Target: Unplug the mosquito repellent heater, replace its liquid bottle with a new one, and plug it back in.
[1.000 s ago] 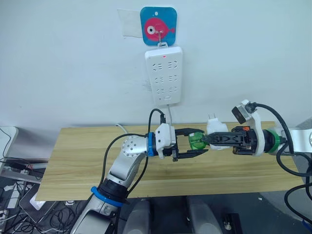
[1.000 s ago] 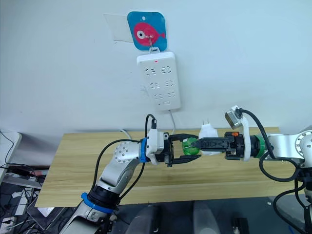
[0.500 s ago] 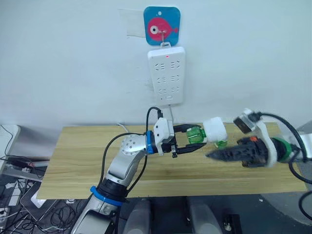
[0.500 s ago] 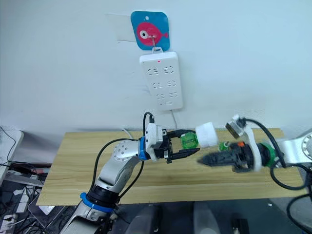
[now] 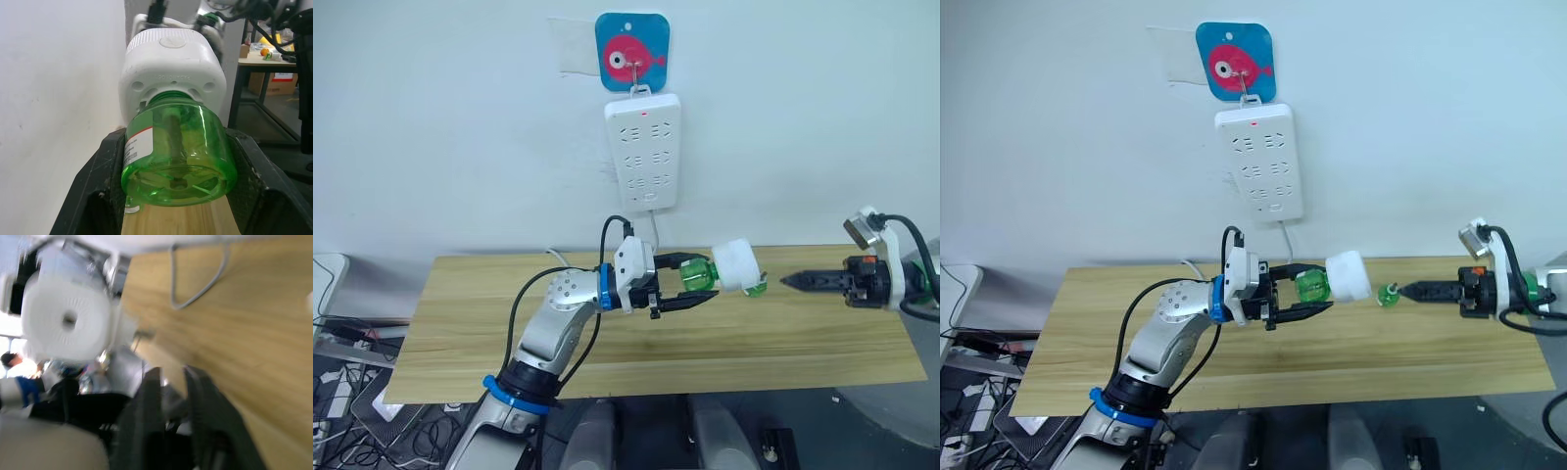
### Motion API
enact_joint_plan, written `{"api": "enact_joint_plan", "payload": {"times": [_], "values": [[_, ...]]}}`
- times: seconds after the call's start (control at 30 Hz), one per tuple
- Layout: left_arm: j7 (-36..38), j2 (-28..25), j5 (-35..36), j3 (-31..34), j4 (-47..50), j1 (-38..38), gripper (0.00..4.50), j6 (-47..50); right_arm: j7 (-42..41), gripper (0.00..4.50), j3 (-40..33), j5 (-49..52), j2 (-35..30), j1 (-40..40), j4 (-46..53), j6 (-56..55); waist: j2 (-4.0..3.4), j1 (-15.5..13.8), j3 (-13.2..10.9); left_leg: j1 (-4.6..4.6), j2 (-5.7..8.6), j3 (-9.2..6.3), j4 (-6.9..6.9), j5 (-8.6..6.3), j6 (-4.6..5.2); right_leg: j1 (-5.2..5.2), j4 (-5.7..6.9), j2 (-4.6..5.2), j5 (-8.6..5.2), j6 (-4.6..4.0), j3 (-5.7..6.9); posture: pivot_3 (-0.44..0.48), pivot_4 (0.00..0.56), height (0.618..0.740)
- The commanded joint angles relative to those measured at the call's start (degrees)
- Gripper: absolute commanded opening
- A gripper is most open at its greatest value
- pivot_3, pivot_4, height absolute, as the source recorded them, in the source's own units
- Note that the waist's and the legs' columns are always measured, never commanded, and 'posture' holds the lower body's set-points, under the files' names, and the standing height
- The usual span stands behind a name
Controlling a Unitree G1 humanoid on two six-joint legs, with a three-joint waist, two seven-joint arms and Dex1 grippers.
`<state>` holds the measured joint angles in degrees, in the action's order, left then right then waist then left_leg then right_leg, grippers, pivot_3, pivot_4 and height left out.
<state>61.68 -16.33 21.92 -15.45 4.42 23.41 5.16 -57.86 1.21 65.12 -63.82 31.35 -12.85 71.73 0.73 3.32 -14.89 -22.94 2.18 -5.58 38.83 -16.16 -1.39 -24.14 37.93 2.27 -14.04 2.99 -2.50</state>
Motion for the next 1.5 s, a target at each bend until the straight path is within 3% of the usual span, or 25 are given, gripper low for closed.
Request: {"api": "enact_joint_plan", "payload": {"times": [0.03, 0.33, 0.77, 1.13, 1.27, 1.5], "values": [[1.4, -0.3, 2.8, 0.0, 3.9, 0.2, 2.27, 2.0, -0.8, 0.03, -0.8, -3.5, 5.2, 4.2, -1.9, -0.4, 0.01, 0.0, 0.0, 0.00, -0.01, -0.03, 0.01, 0.00, 0.00, 0.00, 0.01, 0.00, 0.00, 0.00, 0.01, -0.095, 0.232, 0.740], [0.1, 0.0, 4.3, 0.8, 5.7, 0.4, 2.27, 6.2, 3.3, 0.03, -4.2, -2.6, 15.7, 2.5, 7.1, 5.2, 0.01, -0.4, 0.0, -0.07, 0.05, -0.12, 0.03, 0.00, 0.00, 0.00, -0.04, 0.05, 0.00, 0.00, 0.05, -0.083, 0.233, 0.740], [-1.7, 0.3, 2.3, 1.6, 3.5, 0.9, 2.27, 5.0, 11.5, 0.03, -14.6, 18.3, 16.9, -4.1, 21.1, 20.5, 0.01, -0.4, 0.0, -0.01, 0.05, -0.11, 0.05, 0.00, 0.00, 0.03, 0.08, 0.05, 0.01, -0.01, 0.05, -0.093, 0.233, 0.740], [-0.2, 0.1, 0.5, 0.3, 1.9, 0.9, 2.27, 3.2, 31.6, 0.03, -4.5, 44.9, 12.8, 7.0, 15.4, 8.7, 0.02, 0.0, 0.0, -0.02, 0.04, -0.09, 0.06, 0.00, 0.00, 0.04, 0.07, 0.04, 0.01, 0.00, 0.07, -0.101, 0.225, 0.740], [-0.1, 0.1, 0.5, 0.0, 2.1, 0.9, 2.27, 3.2, 36.2, 0.03, -3.1, 39.8, 15.2, 10.6, 12.4, 5.2, 0.02, 0.0, 0.0, -0.05, 0.05, -0.04, 0.07, 0.00, 0.00, 0.02, 0.06, 0.05, 0.01, 0.00, 0.00, -0.098, 0.222, 0.740], [0.6, -0.6, 0.8, -0.1, 3.5, 0.0, 2.27, 3.8, 29.0, 0.03, -0.5, 16.2, 17.5, 12.6, 9.3, 0.7, 0.02, -0.1, 0.0, -0.07, 0.04, -0.09, 0.06, 0.00, 0.00, -0.01, 0.04, 0.04, 0.01, 0.00, 0.05, -0.087, 0.223, 0.740]]}}
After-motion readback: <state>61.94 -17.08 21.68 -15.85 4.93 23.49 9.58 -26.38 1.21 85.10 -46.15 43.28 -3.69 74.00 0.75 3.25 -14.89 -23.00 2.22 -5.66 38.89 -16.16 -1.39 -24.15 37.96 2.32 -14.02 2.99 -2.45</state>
